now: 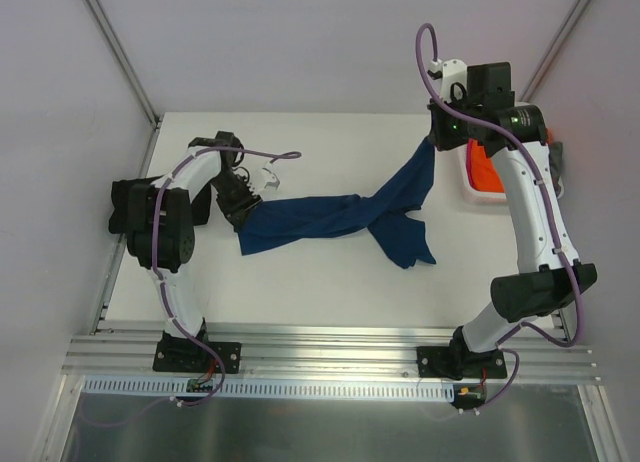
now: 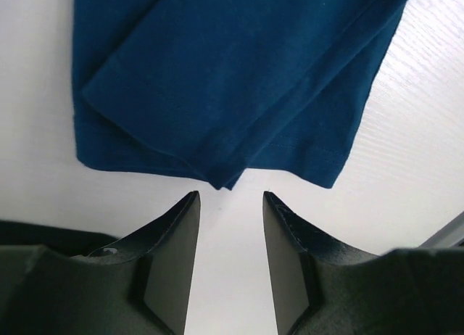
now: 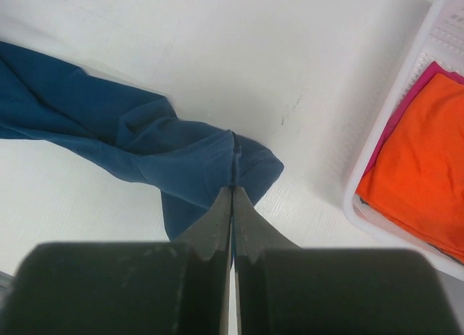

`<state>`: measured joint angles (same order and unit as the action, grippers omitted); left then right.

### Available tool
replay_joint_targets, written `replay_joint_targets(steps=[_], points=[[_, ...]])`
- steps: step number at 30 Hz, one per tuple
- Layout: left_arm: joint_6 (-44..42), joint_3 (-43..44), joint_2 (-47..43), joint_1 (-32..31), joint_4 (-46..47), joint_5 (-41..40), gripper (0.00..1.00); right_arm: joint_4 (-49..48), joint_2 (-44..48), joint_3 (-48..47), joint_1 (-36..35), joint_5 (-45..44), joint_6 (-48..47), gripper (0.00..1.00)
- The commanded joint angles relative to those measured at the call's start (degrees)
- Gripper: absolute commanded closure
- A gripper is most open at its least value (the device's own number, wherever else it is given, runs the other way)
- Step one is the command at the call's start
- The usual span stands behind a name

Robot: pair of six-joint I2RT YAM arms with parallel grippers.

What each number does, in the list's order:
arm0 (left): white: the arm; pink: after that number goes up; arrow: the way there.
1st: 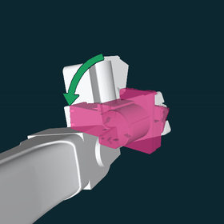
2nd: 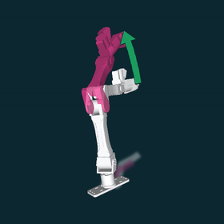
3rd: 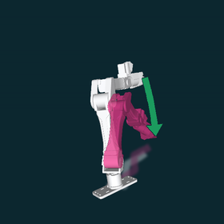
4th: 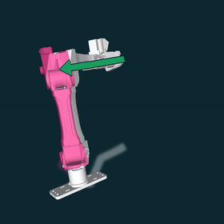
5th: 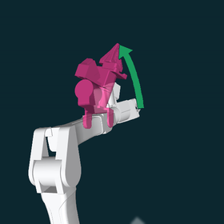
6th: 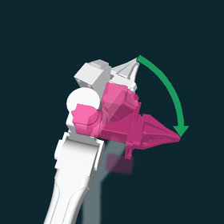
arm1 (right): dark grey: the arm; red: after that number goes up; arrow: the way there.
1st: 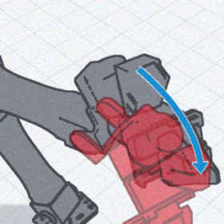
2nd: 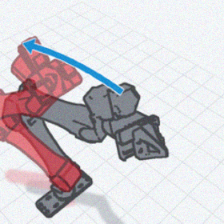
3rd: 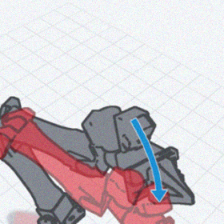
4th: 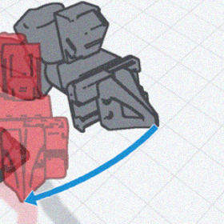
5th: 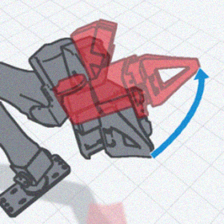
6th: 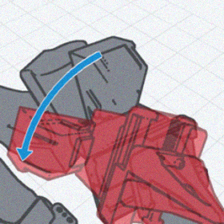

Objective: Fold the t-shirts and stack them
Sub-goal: Flatten out the tshirt

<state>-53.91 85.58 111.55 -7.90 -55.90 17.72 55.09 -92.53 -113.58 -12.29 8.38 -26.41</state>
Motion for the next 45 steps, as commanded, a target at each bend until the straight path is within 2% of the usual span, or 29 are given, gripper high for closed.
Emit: replay_joint_targets(steps=[1,8,19,35,37,44,45], points=[[-1.7,2.8,0.4,-0.1,-1.2,-0.6,0.6,-1.2,0.8,0.4,0.1,0.6,0.2,0.99],[-2.2,2.7,3.5,-0.5,-1.2,-0.4,0.59,-1.2,1.1,0.8,0.0,-0.3,0.0,1.0],[-0.3,5.6,6.9,-1.9,-1.3,0.2,0.65,-1.3,1.9,2.1,0.2,-0.6,-0.3,0.99],[1.3,7.4,6.8,-2.9,-1.8,-0.1,0.62,-1.6,1.5,2.2,1.1,0.2,-0.2,0.99],[1.4,7.8,7.6,-2.9,-1.9,0.0,0.65,-1.6,1.3,2.0,1.0,0.3,0.0,0.99],[3.1,9.8,8.5,-3.0,-2.3,1.2,1.0,-1.6,1.7,1.9,1.1,-0.2,-0.1,1.0],[3.4,9.7,8.0,-3.0,-2.5,1.1,1.0,-1.6,1.9,2.0,1.2,-0.3,-0.2,1.0]])
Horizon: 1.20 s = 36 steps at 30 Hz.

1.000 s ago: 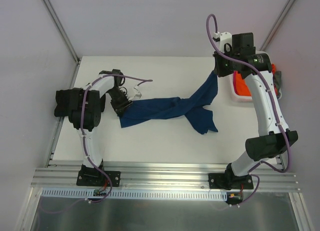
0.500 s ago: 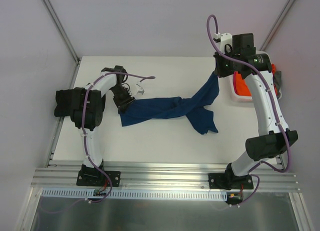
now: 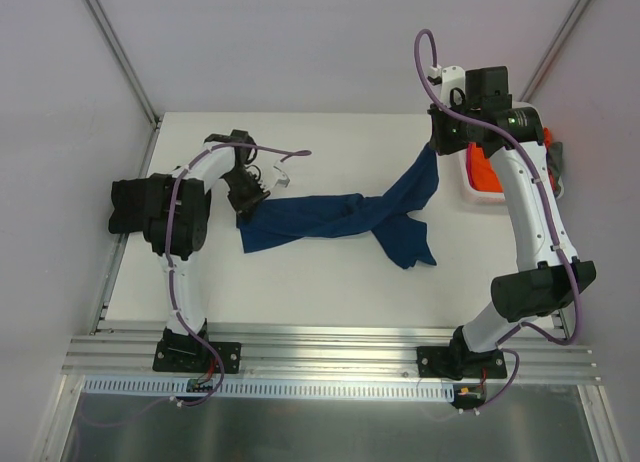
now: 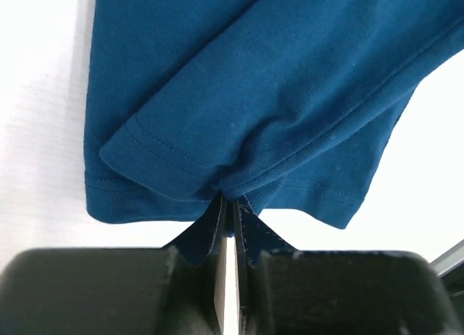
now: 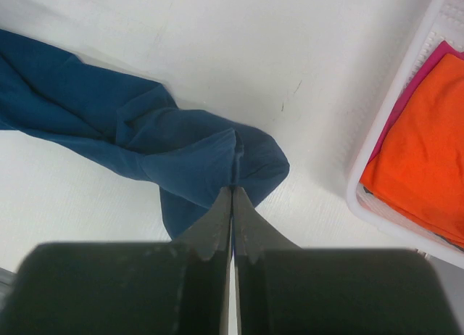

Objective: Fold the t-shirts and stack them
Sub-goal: Flatten out the tshirt

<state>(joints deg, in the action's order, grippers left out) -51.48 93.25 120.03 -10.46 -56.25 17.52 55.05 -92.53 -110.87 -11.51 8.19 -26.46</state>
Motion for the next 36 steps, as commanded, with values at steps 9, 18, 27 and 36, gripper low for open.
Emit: replay_joint_targets(steps=[9,18,27,36], points=[[5.2,6.1,-16.6,-0.4,-2.0,-0.1,1.0,-2.9,3.2,-5.3,3.9,-10.5,-2.1,0.99],[7.4,12.5,-28.9,-0.4,-1.7,-5.1,1.0,-4.0,2.2,-19.6,9.7,-14.8,-1.3,0.99],[15.4,6.3,-46.4,-1.0,2.0,-3.2,1.0,-1.4,23.1,-1.4,9.7,-10.2,1.3,1.0],[14.7,7.2,-58.4,-1.1,1.8,0.8,1.0,1.8,38.7,-1.3,11.2,-4.6,-0.4,0.99]])
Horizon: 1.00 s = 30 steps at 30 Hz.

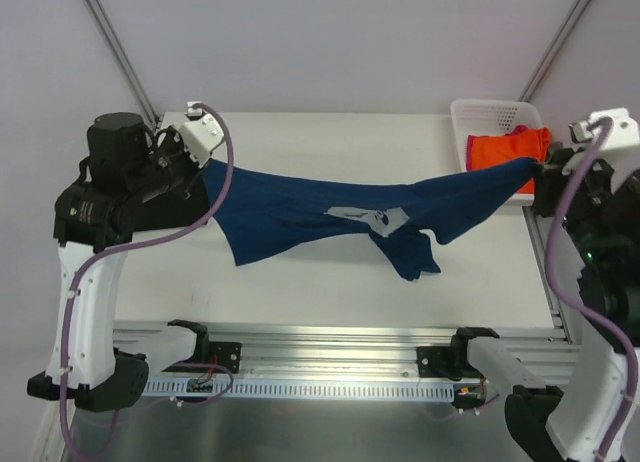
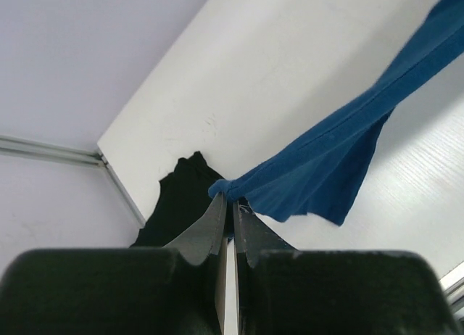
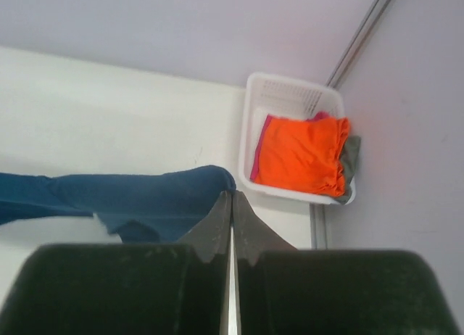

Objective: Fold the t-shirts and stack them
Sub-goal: Flatten out the tshirt

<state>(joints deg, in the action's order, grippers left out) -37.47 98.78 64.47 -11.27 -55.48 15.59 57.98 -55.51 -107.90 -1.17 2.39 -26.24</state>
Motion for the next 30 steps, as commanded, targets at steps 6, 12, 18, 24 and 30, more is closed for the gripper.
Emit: replay_joint_targets(steps=[6,12,18,24,30], points=[[-0.8,10.9,-2.2,-0.2,2.4,2.5,1.0,-3.2,-2.3,-20.8,2.9,-4.6,-4.1,1.0],[-6.8,12.2,3.4,-0.2,5.0,-1.3,1.0,-18.2,-4.1,-12.3,2.9,-7.0,-12.9,0.99],[-9.5,5.8,8.3,-0.1,7.2,-0.7,1.0,-21.5,-13.7,-6.7,2.9,-4.5,-10.8,0.99],[-11.0,0.2,18.6,0.9,10.7,-1.6,1.0,-21.0,-28.0,-4.6,2.9,0.0,-11.5,0.99],[-11.7,5.7,34.9,2.2,13.3,-2.6,1.0,-21.9,-48.1,-15.8,2.8,1.6,-14.5,0.99]])
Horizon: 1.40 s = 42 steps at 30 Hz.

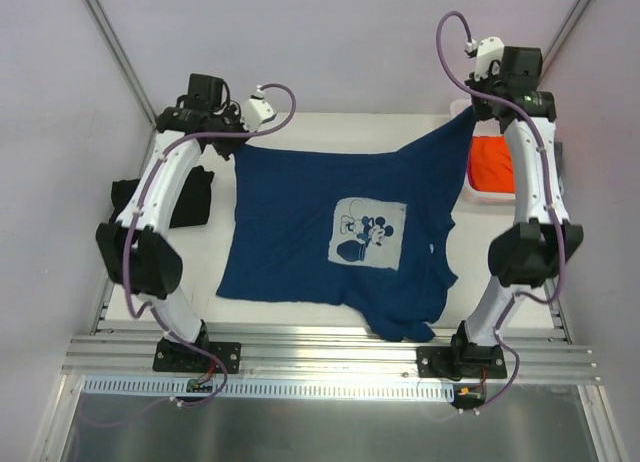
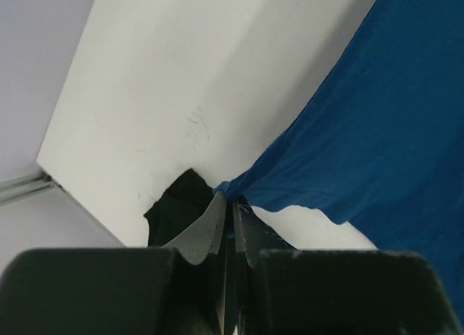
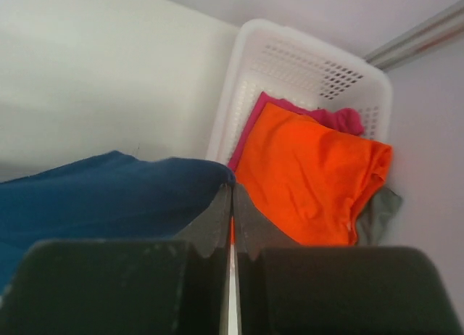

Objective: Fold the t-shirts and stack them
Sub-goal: Flatten out the tshirt

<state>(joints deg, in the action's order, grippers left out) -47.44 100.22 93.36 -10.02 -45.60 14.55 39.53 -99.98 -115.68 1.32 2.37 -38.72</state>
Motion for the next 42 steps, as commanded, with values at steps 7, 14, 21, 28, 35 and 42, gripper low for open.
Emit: replay_joint_targets(steps=[7,14,21,28,35,42], points=[[-3.9,22.9,25.2,1.8,3.8,-7.4,1.0,-9.2,-20.5,-19.9,-2.6,-1.8,-6.7,0.99],[-4.5,31.1,35.0,2.1,5.1,-10.7,1.0,-14.2,-24.2,-17.4,-5.5,-4.8,-4.9,1.0],[-3.3,29.2,37.1,3.9,6.2,-10.2,1.0,-11.5,-25.6,-14.5,-8.1,-5.3,-5.2,0.99],[-1.9,24.4,29.0,4.0,6.5,-8.6,1.0,-10.8,-16.5,-10.7,-7.9,-8.5,-6.2,0.99],[2.6,10.8,2.7,1.7,6.3,-6.0,1.0,1.6,5.7,-5.8,-6.3,-3.9,4.2,0.99],[10.9,-9.1,-26.4,-1.9,2.6,-3.3,1.0,23.5,29.7,-0.3,-5.9,4.0,14.7,0.99]])
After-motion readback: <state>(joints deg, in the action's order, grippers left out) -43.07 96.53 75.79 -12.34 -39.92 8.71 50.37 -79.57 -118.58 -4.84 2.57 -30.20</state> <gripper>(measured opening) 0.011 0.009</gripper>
